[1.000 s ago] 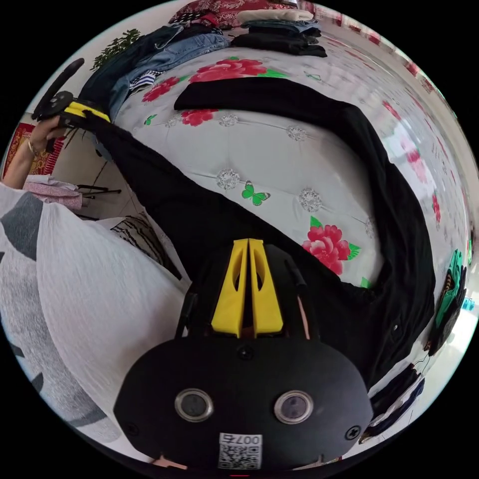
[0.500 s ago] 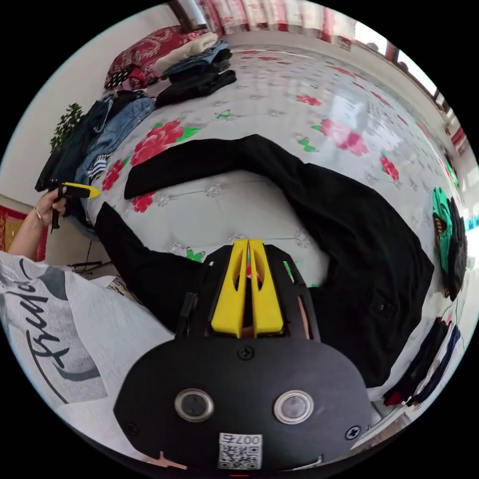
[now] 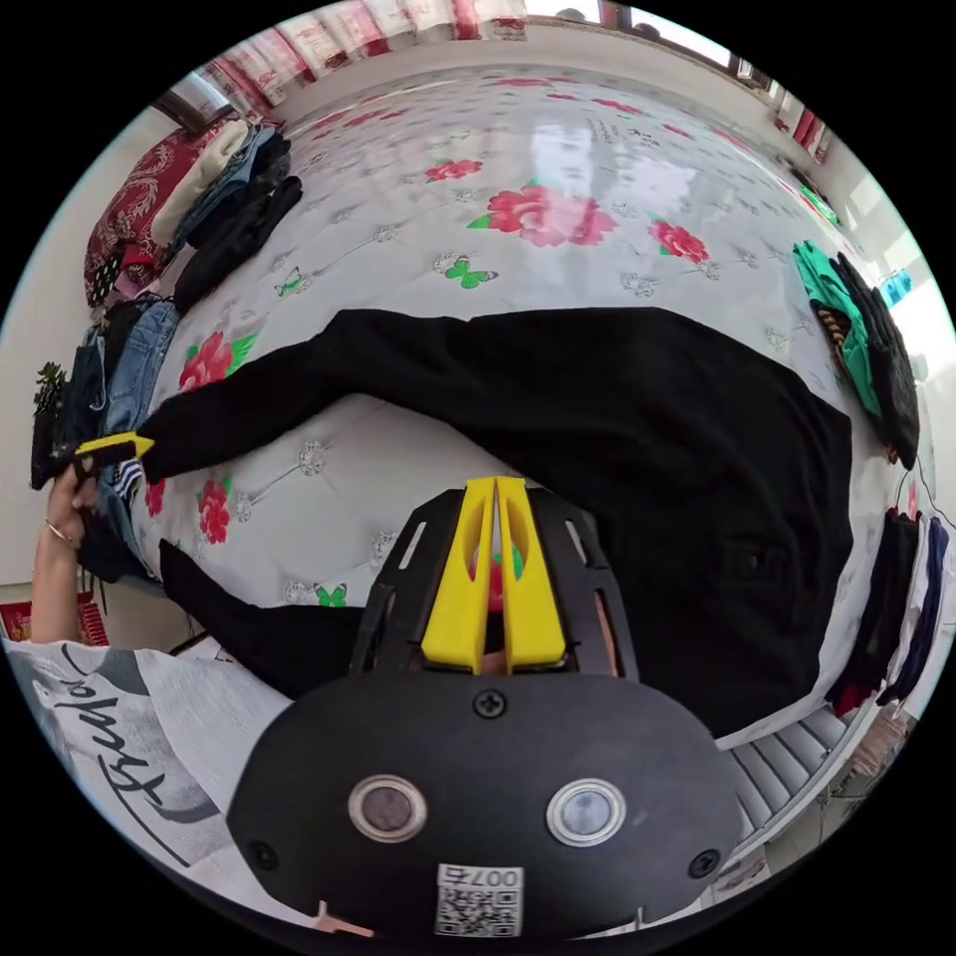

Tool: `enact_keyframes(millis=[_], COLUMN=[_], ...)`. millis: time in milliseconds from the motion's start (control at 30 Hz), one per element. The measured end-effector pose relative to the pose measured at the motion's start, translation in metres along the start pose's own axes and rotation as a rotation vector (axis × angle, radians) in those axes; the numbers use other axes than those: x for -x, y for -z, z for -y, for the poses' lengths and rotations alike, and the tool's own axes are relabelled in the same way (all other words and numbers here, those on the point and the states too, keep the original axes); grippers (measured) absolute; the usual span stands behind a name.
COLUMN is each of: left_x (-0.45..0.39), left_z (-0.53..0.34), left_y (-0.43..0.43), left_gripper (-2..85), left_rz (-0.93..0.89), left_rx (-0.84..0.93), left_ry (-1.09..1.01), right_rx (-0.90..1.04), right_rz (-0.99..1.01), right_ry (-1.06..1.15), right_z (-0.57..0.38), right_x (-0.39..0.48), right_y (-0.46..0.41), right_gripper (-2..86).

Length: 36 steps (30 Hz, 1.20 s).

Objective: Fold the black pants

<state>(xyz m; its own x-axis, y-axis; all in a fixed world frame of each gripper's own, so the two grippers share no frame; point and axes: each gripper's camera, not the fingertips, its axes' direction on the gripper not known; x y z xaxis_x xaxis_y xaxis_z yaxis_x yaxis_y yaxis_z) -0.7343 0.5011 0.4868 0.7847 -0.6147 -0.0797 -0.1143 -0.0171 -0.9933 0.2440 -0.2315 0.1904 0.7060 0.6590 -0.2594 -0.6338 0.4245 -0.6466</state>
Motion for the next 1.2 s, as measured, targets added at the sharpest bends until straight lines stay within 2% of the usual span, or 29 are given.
enact_keyframes(millis=[100,167,267,333,433,567,633,767,933,1067,1200], left_x=[-0.008,-0.008,0.033,0.084,0.099,0.055,0.031,0.002,-0.024,-0.023,-0.008], left_z=[-0.012,-0.019,-0.025,-0.04,-0.072,-0.107,-0.122,-0.135,-0.137,-0.143,-0.149], left_y=[0.106,0.129,0.092,0.04,0.022,0.025,-0.004,-0.068,-0.14,-0.152,-0.155], left_gripper=[1.1,1.7,4.0,6.6,8.1,6.8,7.5,8.3,5.9,0.7,-0.7], left_rz=[0.011,0.049,0.101,0.124,0.146,0.185,0.119,0.099,0.258,0.303,0.467], left_rx=[-0.197,-0.213,-0.088,-0.007,-0.036,-0.125,-0.087,0.0,0.087,0.034,0.018], left_ry=[-0.124,-0.196,-0.095,0.12,0.294,0.333,0.345,0.389,0.422,0.412,0.576], right_rx=[-0.01,-0.012,0.013,0.013,0.029,0.034,0.027,0.034,0.029,0.053,-0.013], right_rz=[-0.014,-0.024,-0.02,-0.007,0.01,-0.071,-0.104,-0.072,-0.088,-0.087,-0.018], right_ry=[0.003,-0.017,-0.045,-0.047,0.008,0.159,0.191,0.18,0.183,0.146,0.109], right_z=[-0.001,-0.003,-0.006,-0.008,-0.011,-0.017,-0.021,-0.031,-0.049,-0.054,-0.045], right_x=[0.008,0.012,0.014,0.016,0.018,0.009,-0.002,-0.036,-0.056,-0.077,-0.084], right_y=[0.009,0.012,0.006,0.001,-0.004,0.004,0.009,0.016,0.017,-0.004,-0.003], right_gripper=[-0.3,-0.3,-0.3,-0.3,-0.3,-0.3,-0.3,-0.3,-0.3,-0.3,-0.2])
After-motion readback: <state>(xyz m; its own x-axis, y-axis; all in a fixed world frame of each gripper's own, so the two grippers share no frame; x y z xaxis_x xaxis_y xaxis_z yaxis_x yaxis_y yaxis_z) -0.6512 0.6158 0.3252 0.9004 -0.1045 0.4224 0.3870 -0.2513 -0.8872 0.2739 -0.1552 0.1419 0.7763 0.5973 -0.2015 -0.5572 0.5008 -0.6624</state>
